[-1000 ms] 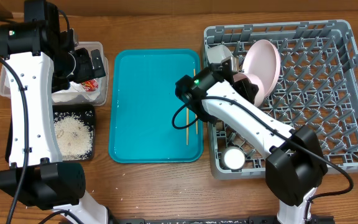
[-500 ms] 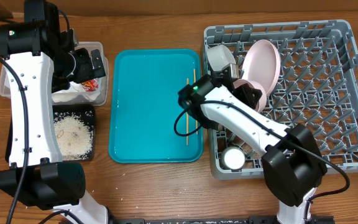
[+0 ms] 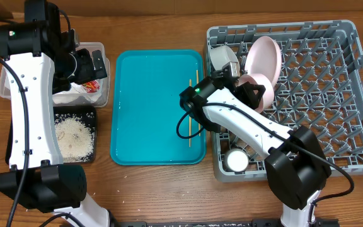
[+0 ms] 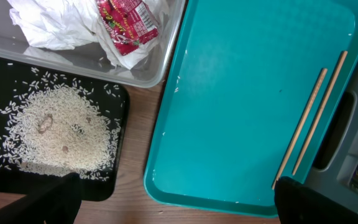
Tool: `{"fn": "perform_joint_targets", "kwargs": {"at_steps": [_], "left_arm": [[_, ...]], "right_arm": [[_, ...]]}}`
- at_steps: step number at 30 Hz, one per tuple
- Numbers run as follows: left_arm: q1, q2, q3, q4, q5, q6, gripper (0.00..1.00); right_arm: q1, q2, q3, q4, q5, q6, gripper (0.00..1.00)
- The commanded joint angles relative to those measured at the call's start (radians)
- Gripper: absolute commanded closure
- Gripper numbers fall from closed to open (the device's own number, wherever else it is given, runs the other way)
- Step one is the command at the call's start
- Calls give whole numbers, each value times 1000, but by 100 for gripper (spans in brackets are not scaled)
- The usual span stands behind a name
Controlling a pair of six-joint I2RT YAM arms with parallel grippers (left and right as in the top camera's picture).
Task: Sort waste into correct bins and load items into the dishwasher
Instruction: 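Move the right gripper to the teal tray and pinch a chopstick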
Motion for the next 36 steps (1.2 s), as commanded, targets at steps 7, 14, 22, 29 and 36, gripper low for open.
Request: {"fn": "perform_joint_targets", "kwargs": {"at_steps": [7, 14, 22, 29, 36], "left_arm": [[0, -17, 12, 1, 1, 4, 0], [0, -17, 12, 2, 1, 4, 0], [0, -17, 12, 2, 0, 4, 0], [0, -17, 12, 2, 0, 4, 0], [0, -17, 12, 2, 0, 4, 0]], "right_arm": [[3, -3, -4, 37, -92, -37, 96], [40, -3, -4, 37, -188, -42, 96], [100, -3, -4, 35, -196, -42, 81], [129, -3, -4, -29, -222, -41, 25], [143, -3, 26, -30, -230, -29, 7]]}}
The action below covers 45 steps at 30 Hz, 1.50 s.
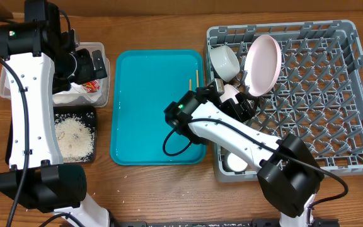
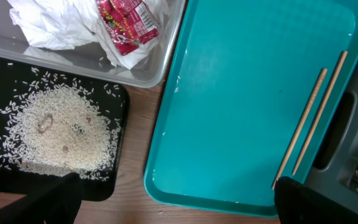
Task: Sort waste into correct bins and load items into the dishwasher
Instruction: 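Move the right gripper to the teal tray and pinch a chopstick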
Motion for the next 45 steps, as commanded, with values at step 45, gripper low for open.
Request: {"fn": "perform_joint_targets", "kwargs": {"at_steps": [45], "left_arm": [[0, -17, 12, 2, 1, 4, 0]], "right_arm": [[-117, 131, 227, 647, -910, -119, 31]]}}
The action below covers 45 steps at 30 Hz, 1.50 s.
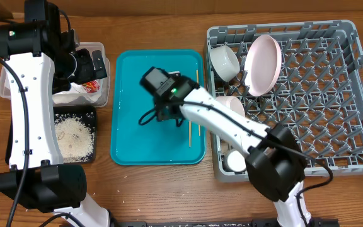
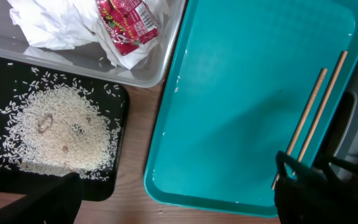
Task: Sort waste into correct bins and load items into the dishwasher
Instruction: 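Move the right gripper to the teal tray and pinch a chopstick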
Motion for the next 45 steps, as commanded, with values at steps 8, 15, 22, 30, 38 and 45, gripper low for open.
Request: {"fn": "perform_joint_targets", "kwargs": {"at_steps": [8, 15, 22, 30, 38, 45], "left_arm": [[0, -17, 12, 1, 0, 4, 0], [0, -17, 12, 2, 0, 4, 0], [0, -17, 12, 2, 0, 4, 0], [0, -17, 12, 2, 0, 4, 0], [0, -17, 12, 2, 0, 4, 0], [0, -17, 12, 2, 0, 4, 0]], "right_arm": [[-175, -2, 3, 30, -85, -47, 39], [-166, 26, 3, 80, -85, -53, 40], [-166, 117, 3, 127, -66, -7, 43], [-168, 119, 3, 132, -53, 63, 45], [-153, 173, 3, 117, -84, 95, 54], [-142, 206, 3, 108, -116, 121, 68]]}}
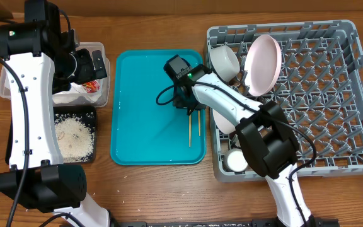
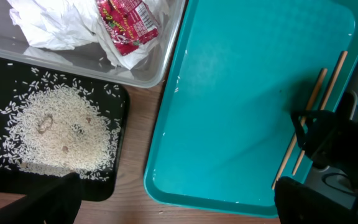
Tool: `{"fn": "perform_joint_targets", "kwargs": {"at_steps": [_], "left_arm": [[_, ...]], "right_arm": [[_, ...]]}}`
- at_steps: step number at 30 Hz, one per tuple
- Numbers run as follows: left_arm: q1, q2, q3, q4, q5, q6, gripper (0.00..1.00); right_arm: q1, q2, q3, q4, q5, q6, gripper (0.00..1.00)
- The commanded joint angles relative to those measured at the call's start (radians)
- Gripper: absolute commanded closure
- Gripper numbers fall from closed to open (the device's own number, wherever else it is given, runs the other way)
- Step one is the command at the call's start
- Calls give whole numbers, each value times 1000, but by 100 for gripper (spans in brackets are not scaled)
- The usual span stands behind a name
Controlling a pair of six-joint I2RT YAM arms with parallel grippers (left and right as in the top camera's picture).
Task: Sort waste into correct bins and load items into the dishwasher
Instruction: 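Move the right gripper to the teal tray and pinch a chopstick, then carry the chopstick into the rack and release it upright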
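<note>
Two wooden chopsticks [image 1: 190, 129] lie side by side along the right edge of the teal tray [image 1: 144, 139]; the left wrist view shows the chopsticks [image 2: 303, 130] too. My right gripper [image 1: 185, 102] is down on their far part, seen as a black shape [image 2: 325, 140] across them; the frames leave its jaw state unclear. My left gripper [image 2: 176, 190] hangs open and empty high over the tray's left edge, above the waste bins [image 1: 84, 66].
The grey dish rack [image 1: 333, 126] on the right holds a pink plate [image 1: 262, 57], a white cup [image 1: 224, 60] and other cups. On the left, a clear bin holds white paper and a red wrapper [image 2: 126, 25]. A black tray of rice [image 2: 55, 134] sits below it.
My right gripper was over the middle of the teal tray and is now further right, on the chopsticks. The left arm and the chopsticks have not moved.
At first my right gripper was at the rack's left edge by a pink bowl. Then it stood just clear of the bowl, which stayed in the rack. Later it was over the tray's middle, and now it is on the chopsticks. The left arm stayed still throughout.
</note>
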Motion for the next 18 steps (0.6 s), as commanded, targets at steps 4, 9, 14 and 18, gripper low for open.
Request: {"fn": "perform_joint_targets", "kwargs": {"at_steps": [4, 9, 14, 18], "left_arm": [[0, -17, 12, 2, 0, 4, 0], [0, -17, 12, 2, 1, 4, 0], [0, -17, 12, 2, 0, 4, 0], [0, -17, 12, 2, 1, 4, 0]], "right_arm": [[39, 42, 1, -4, -19, 53, 86], [69, 43, 2, -10, -13, 71, 96], [74, 41, 66, -67, -10, 65, 96], [73, 16, 214, -228, -10, -14, 96]]}}
